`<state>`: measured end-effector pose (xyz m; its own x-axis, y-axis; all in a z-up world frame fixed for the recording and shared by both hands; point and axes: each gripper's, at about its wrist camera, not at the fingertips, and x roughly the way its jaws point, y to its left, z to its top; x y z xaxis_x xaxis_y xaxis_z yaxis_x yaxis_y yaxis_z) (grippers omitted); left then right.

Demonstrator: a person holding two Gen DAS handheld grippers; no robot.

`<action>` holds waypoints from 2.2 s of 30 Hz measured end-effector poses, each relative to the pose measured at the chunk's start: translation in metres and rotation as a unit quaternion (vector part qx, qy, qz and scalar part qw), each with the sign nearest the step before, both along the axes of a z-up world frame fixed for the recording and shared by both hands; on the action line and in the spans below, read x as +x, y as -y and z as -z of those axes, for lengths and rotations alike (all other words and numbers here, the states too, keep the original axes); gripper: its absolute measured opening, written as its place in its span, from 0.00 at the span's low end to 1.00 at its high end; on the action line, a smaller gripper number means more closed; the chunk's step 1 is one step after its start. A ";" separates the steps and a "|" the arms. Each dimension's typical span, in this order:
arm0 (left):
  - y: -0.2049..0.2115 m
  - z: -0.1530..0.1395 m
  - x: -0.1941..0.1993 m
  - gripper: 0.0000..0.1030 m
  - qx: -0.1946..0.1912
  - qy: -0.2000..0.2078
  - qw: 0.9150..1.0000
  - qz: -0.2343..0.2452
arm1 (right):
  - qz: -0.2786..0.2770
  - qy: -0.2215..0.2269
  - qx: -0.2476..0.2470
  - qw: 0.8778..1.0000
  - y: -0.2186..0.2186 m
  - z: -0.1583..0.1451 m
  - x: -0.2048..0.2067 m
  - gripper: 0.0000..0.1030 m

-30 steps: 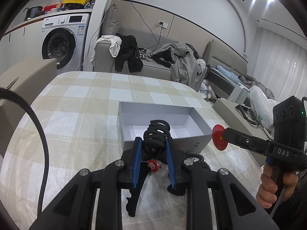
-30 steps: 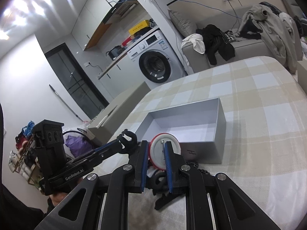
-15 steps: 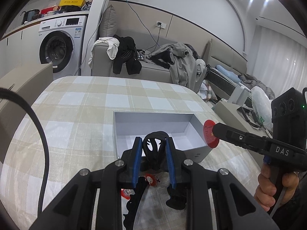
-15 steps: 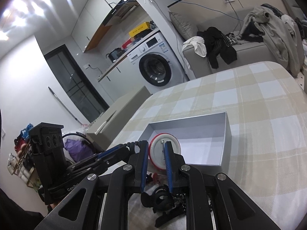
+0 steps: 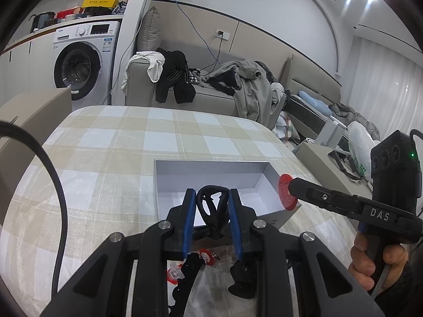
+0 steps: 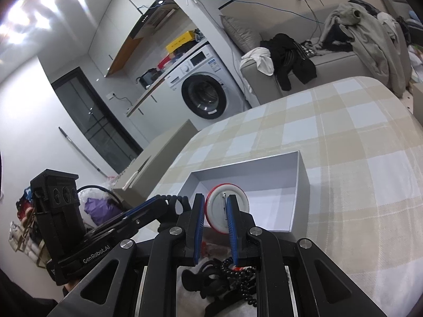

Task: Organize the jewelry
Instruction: 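Carry the compact and the claw clip over the grey box with both tools, then open both tools to drop the compact and claw clip into the box, then withdraw both tools from the box back toward the pile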

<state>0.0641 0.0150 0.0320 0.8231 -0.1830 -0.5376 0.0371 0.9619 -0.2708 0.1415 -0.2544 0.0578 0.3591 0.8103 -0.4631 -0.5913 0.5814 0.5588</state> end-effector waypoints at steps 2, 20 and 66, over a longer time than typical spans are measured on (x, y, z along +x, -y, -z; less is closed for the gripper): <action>0.000 0.001 0.002 0.18 0.000 0.000 1.000 0.000 | 0.003 -0.005 -0.001 1.000 0.000 0.002 0.002 0.15; 0.000 0.006 0.020 0.25 0.001 -0.011 1.000 0.009 | -0.015 0.008 -0.020 1.000 -0.005 0.001 -0.005 0.37; -0.010 0.036 -0.035 0.99 0.027 -0.049 0.998 -0.029 | 0.005 0.049 -0.218 0.975 0.016 0.038 -0.046 1.00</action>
<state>0.0288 0.0248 -0.0038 0.7745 -0.1050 -0.6237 -0.0431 0.9751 -0.2176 0.0957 -0.2704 0.0198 0.4253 0.5405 -0.7259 -0.6233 0.7565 0.1981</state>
